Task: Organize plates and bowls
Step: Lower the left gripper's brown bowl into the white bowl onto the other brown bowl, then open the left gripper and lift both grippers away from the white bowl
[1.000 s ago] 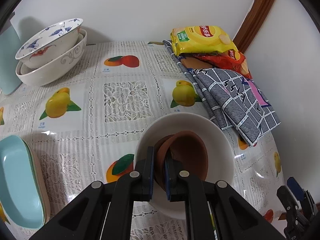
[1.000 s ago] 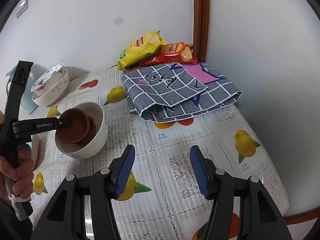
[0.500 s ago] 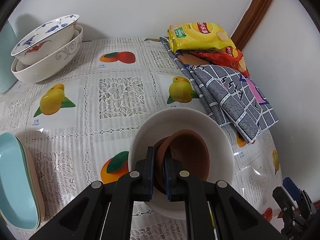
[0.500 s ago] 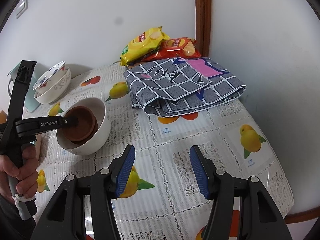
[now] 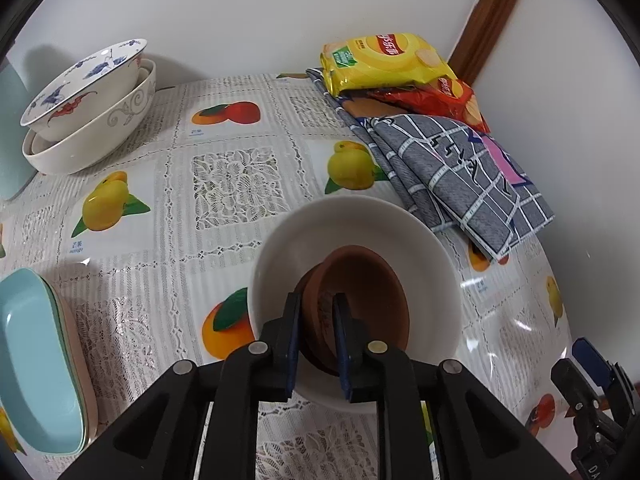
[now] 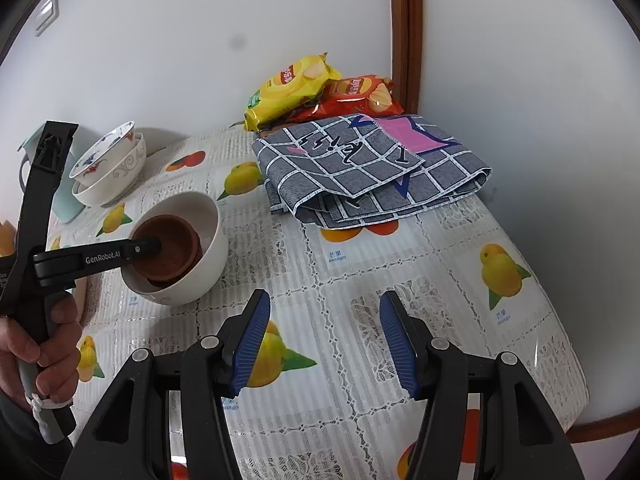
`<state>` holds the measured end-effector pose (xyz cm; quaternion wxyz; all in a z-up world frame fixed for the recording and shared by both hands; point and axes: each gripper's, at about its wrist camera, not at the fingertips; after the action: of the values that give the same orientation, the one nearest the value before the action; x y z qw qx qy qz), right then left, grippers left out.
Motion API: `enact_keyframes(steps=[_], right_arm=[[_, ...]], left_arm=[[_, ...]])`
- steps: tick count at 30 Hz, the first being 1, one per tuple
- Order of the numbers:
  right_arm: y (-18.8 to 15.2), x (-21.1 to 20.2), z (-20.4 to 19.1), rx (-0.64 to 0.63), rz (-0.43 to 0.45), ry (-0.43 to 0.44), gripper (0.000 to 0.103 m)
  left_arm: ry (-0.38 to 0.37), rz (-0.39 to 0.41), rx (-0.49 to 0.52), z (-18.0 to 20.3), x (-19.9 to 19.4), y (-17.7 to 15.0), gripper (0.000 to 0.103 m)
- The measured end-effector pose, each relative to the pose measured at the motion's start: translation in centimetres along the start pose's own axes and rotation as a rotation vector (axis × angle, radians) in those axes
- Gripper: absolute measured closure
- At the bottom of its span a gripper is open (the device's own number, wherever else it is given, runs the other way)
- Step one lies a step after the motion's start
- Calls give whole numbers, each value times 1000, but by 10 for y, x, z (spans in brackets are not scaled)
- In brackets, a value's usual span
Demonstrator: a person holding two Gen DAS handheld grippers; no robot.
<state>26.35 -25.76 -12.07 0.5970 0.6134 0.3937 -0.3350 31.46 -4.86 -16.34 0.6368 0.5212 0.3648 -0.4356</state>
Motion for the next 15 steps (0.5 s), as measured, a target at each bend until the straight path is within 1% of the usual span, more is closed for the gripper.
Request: enact_keyframes(steps=[3, 6, 8, 15], right_arm=[[-1, -6, 1, 13, 3, 51, 46], [-2, -11, -2, 15, 10, 58, 46], [-3, -14, -4, 11, 14, 57, 46], [-4, -31, -12, -8, 42, 48, 46]], left_arm=[[-4, -2, 20, 5, -2, -3, 80], [-1, 0, 33, 9, -5, -5, 72], [17, 8, 40, 11, -10, -7, 63], [35, 42, 43, 7, -31, -14, 62]])
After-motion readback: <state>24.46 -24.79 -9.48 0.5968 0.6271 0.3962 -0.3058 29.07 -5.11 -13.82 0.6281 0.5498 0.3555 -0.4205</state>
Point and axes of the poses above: each gripper's, at about its wrist camera, not at the fingertips, and x roughly the way its jaws point, z to its right, y to its top, and after that the axes turned 8 degrees about -z, right-handed
